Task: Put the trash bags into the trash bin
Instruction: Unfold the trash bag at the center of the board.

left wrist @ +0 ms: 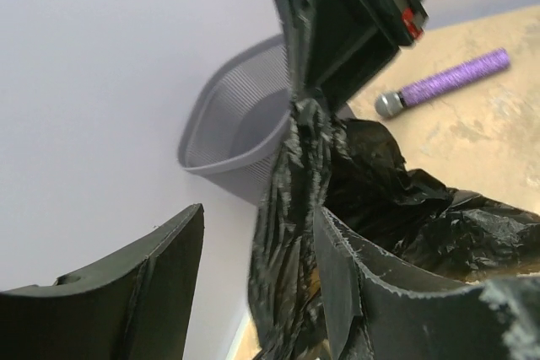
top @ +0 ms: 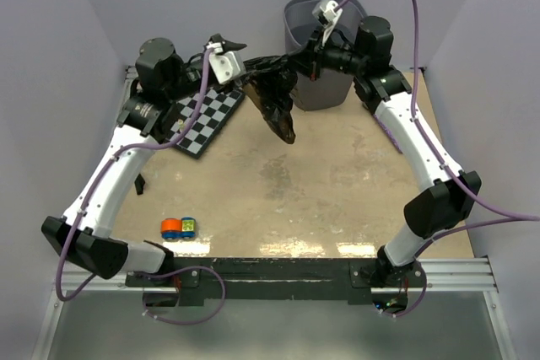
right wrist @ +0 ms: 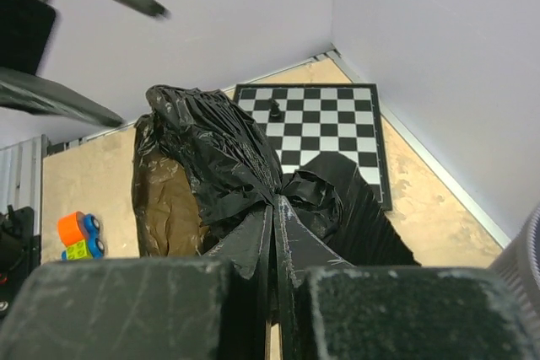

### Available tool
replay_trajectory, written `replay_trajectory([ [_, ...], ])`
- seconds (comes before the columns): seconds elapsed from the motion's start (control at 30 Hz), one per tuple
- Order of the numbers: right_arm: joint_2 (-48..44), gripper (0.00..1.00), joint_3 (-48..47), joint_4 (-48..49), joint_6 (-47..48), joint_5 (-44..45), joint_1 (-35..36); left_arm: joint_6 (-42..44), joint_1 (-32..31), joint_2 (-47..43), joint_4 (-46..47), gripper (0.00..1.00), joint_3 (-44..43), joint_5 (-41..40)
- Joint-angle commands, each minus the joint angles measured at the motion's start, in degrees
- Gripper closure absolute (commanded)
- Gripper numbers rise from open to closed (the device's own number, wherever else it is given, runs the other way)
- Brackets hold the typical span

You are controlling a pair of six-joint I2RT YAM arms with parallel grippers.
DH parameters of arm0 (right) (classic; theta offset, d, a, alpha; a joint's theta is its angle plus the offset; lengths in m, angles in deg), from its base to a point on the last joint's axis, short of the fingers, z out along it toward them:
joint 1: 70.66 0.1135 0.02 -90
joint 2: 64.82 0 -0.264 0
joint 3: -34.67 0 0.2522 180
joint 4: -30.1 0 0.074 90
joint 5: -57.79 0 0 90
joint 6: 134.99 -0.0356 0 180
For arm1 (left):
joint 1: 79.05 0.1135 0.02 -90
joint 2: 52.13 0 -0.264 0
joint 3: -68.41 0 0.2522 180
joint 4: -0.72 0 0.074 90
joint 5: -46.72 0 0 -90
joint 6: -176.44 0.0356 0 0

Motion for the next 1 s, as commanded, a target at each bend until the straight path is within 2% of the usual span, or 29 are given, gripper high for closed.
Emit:
replay_trajectory([
  [0.0,-1.49,1.00,-3.20,-0.40,1.71,0.87,0.44,10.35,-0.35,3.47,-10.56,0.41,-4.23,6.39],
  [0.2,-2.63,1.00,-2.68,-0.05,1.71,-0.10,0.44,23.28,-1.23,6.28,-19.80,0.44,-6.70,4.11],
  [0.27,-2.72,1.00,-2.24,0.04,1.63,-0.19,0.44,23.56,-1.31,6.90,-19.46,0.46,-6.79,3.50],
  [0.33,-2.63,1.00,-1.80,0.12,1.54,-0.54,0.44,20.77,-1.40,7.43,-15.62,0.53,-6.44,3.15],
  [0.47,-2.28,1.00,-1.18,-0.05,1.45,-0.36,0.44,8.83,-1.49,9.44,-9.44,0.66,-7.31,2.53],
  [0.6,-1.84,1.00,-0.22,0.12,0.66,0.16,0.44,-0.67,-1.49,11.29,-7.07,0.98,-8.46,3.41],
  [0.63,-1.75,0.94,0.22,0.38,-0.56,0.86,0.44,-3.48,-1.40,11.38,-6.28,1.00,-8.46,3.32],
  [0.67,-2.01,0.74,0.83,1.00,-1.88,2.26,0.27,-6.73,-1.40,11.38,-5.32,1.00,-8.28,2.97],
  [0.73,-2.63,0.42,2.41,1.88,-4.43,4.29,-0.25,-12.97,-1.31,10.95,-2.51,1.00,-6.97,1.48],
  [0.77,-2.89,0.33,3.12,2.14,-5.05,4.47,-0.43,-15.61,-1.31,10.42,-0.49,1.00,-5.74,0.52],
  [0.83,-3.33,0.28,4.52,1.97,-5.14,2.99,-0.70,-18.97,-1.31,8.23,4.16,1.00,-2.50,-0.37],
  [0.97,-4.65,0.28,7.77,2.93,-6.10,2.89,-0.61,-21.44,-1.31,6.38,7.26,1.00,0.42,-1.16],
])
